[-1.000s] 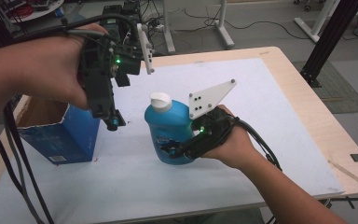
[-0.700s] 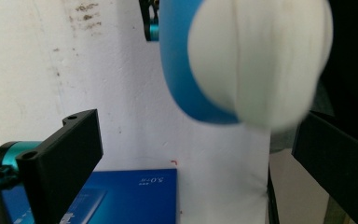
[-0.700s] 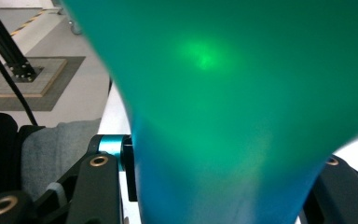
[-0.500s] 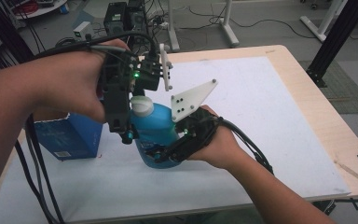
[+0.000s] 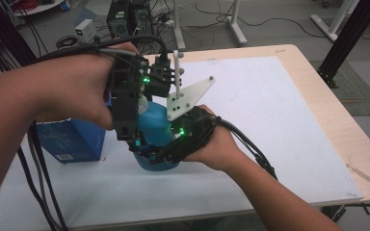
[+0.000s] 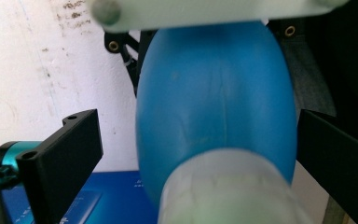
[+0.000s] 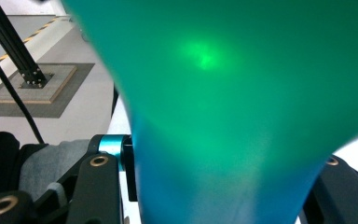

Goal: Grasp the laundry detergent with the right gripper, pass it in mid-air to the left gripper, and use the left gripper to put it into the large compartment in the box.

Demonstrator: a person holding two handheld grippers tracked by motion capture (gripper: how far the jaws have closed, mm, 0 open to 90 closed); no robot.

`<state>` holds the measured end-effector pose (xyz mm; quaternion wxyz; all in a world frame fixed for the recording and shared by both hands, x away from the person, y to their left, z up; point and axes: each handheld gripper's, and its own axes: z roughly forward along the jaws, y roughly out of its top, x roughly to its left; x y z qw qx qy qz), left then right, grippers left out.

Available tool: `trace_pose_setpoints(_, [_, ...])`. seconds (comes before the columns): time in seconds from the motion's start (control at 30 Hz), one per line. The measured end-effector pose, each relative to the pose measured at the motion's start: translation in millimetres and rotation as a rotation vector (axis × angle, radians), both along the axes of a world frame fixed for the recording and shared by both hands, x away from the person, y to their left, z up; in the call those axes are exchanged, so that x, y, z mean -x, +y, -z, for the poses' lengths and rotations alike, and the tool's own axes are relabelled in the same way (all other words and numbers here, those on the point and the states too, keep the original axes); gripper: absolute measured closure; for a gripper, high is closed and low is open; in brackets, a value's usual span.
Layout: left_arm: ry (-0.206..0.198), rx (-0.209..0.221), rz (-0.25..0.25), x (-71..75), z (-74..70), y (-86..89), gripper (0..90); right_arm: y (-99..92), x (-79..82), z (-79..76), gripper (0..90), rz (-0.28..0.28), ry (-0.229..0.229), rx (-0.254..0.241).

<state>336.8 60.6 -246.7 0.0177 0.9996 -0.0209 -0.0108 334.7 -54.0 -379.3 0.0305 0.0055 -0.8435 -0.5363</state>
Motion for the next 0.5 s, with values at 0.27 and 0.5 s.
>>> trace_pose_setpoints(0.27, [-0.002, -0.003, 0.000, 0.0, 0.5, -1.0, 1.7, 3.1, -0.3, -1.6, 45.7, 0.005, 0.006, -0.013])
trace_pose_setpoints(0.5, [-0.007, -0.015, -0.010, 1.0, 1.9, -1.7, 1.9, 3.2, -0.7, -1.6, 45.7, -0.002, 0.005, -0.020])
